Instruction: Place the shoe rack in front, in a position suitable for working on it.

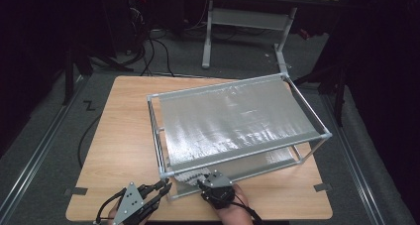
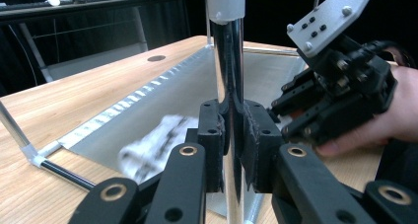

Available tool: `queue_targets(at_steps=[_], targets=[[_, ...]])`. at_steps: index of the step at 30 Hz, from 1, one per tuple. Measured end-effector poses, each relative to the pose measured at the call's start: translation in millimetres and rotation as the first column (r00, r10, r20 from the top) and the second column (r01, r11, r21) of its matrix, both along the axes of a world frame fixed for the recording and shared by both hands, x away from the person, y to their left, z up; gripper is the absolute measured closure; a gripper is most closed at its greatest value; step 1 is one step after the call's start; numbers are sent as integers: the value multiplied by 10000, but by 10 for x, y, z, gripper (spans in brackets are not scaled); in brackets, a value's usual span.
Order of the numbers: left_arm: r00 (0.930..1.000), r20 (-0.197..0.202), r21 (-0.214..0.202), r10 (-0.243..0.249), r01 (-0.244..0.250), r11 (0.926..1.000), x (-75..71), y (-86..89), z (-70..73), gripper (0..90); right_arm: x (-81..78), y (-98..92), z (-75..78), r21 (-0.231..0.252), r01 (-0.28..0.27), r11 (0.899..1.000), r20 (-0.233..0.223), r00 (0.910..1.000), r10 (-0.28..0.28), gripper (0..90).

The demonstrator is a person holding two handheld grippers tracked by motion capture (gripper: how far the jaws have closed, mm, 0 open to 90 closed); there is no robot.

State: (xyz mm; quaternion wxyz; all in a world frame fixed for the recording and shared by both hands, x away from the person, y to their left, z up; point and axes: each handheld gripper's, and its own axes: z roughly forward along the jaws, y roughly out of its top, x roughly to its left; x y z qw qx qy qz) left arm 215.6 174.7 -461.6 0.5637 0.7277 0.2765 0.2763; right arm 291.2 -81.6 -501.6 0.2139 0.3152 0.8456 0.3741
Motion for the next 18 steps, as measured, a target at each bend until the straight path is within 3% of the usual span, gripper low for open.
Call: queue_targets(at_steps=[1, 10, 11, 13, 15, 18], targets=[[10000, 1, -14, -1, 1, 10000, 1, 0, -1, 796, 44, -82, -3, -86, 136, 9999, 164, 9998, -134, 672], [10000, -12, -6, 3, -3, 10000, -1, 1, 1, 796, 185, -457, 9, -543, 1281, 9903, 243, 9916, -1269, 669], [10000, -14, 10, 3, -3, 10000, -1, 2, 1, 796, 243, -601, 5, -552, 1602, 9855, 307, 9869, -1587, 668], [10000, -19, -11, 7, -7, 10000, -1, 0, 1, 796, 263, -651, 6, -527, 1730, 9835, 265, 9848, -1718, 667], [10000, -22, 6, 2, -2, 10000, -1, 3, 2, 796, 335, -864, 6, -475, 2340, 9711, 186, 9722, -2334, 663], [10000, -24, -28, -1, 1, 10000, 0, 2, 0, 796, 382, -991, 7, -398, 2530, 9667, 207, 9674, -2523, 657]])
